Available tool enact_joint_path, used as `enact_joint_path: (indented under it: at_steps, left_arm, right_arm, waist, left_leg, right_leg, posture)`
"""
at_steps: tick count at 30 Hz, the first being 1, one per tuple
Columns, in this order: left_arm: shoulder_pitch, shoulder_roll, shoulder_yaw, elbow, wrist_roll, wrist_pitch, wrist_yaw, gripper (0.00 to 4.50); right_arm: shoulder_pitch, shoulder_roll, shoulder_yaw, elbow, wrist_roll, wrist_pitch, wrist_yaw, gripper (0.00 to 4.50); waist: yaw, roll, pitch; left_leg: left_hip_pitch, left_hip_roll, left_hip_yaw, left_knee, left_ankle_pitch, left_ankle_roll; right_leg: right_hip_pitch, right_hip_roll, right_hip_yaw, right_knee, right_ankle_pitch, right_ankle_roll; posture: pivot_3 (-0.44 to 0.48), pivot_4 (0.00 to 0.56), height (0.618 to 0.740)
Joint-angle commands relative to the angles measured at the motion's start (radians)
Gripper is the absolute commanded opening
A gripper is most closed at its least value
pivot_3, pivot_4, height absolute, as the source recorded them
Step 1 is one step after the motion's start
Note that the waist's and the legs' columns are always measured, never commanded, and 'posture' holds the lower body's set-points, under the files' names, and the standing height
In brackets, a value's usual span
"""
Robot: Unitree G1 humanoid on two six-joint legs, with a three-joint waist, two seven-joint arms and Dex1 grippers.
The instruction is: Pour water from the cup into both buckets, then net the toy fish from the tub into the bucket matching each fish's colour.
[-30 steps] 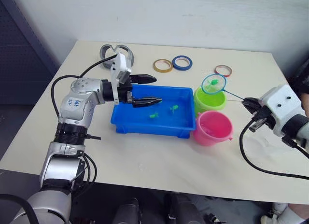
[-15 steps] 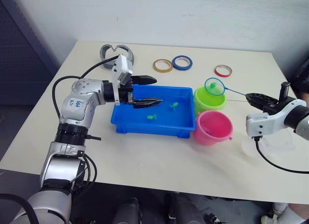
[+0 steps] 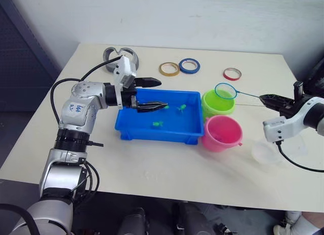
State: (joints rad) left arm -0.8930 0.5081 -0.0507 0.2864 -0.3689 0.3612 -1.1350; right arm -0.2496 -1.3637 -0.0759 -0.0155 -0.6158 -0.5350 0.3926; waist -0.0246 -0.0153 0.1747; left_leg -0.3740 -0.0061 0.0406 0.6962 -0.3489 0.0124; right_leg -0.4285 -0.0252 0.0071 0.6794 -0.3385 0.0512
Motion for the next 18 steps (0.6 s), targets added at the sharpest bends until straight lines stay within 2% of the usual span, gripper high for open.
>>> enact_joint_path:
  at_steps: [1, 2, 4, 6, 11, 13, 18]
  left_arm:
    - [-0.007, 0.03, 0.028, -0.024, 0.0, -0.016, -0.004, 4.44]
    - [-0.006, 0.035, 0.029, -0.022, 0.002, -0.019, -0.005, 4.44]
    - [0.008, 0.059, 0.024, -0.01, 0.022, -0.038, -0.011, 4.44]
    - [0.027, 0.081, 0.025, -0.006, 0.032, -0.05, -0.015, 4.44]
    - [0.078, 0.12, 0.035, -0.043, 0.032, -0.045, -0.008, 4.44]
    - [0.091, 0.129, 0.042, -0.063, 0.029, -0.036, 0.001, 4.44]
    - [0.113, 0.145, 0.056, -0.113, 0.017, -0.005, 0.026, 4.44]
  right_arm:
    - [-0.039, 0.104, -0.064, -0.009, 0.229, 0.154, 0.091, 0.0]
    - [-0.04, 0.145, -0.081, -0.023, 0.311, 0.218, 0.129, 0.0]
    - [-0.04, 0.256, -0.123, -0.125, 0.577, 0.501, 0.242, 0.0]
    - [-0.071, 0.338, -0.152, -0.266, 0.799, 0.817, 0.285, 0.0]
    - [-0.156, 0.469, -0.185, -0.483, 1.255, 1.469, 0.233, 0.0]
    - [-0.178, 0.526, -0.186, -0.506, 1.357, 1.63, 0.186, 0.0]
    - [-0.217, 0.621, -0.144, -0.471, 1.436, 1.806, 0.118, 0.0]
  waist:
    - [-0.004, 0.0, 0.0]
    - [-0.005, -0.001, 0.0]
    - [-0.005, -0.001, 0.0]
    - [-0.006, 0.0, 0.0]
    - [-0.001, 0.001, 0.0]
    - [0.002, 0.001, 0.0]
    - [0.01, 0.001, 0.0]
  left_leg:
    - [0.0, 0.0, 0.0, 0.0, 0.0, 0.0]
    - [0.0, 0.0, 0.0, 0.001, 0.0, 0.0]
    - [0.0, 0.0, 0.0, 0.001, 0.0, 0.0]
    - [0.001, 0.001, 0.0, 0.001, 0.0, -0.001]
    - [0.001, 0.001, -0.003, 0.002, 0.0, -0.001]
    - [0.001, 0.001, -0.004, 0.002, 0.0, -0.001]
    - [-0.002, 0.0, -0.004, 0.001, -0.001, 0.002]
  right_leg:
    - [0.0, 0.0, 0.0, 0.0, 0.0, 0.0]
    - [0.0, 0.0, 0.0, 0.001, 0.0, 0.0]
    - [0.0, 0.0, 0.0, 0.002, 0.0, 0.0]
    - [0.001, 0.0, 0.0, 0.004, 0.0, 0.0]
    - [0.001, -0.001, -0.001, 0.007, 0.0, 0.0]
    - [0.002, -0.001, -0.002, 0.005, 0.0, 0.0]
    - [0.001, -0.001, -0.002, 0.002, 0.0, 0.0]
  posture:
    - [0.0, 0.15, 0.74]
    - [0.0, 0.15, 0.74]
    - [0.0, 0.15, 0.74]
    - [0.0, 0.15, 0.74]
    - [0.0, 0.15, 0.74]
    - [0.0, 0.15, 0.74]
    - [0.0, 0.15, 0.74]
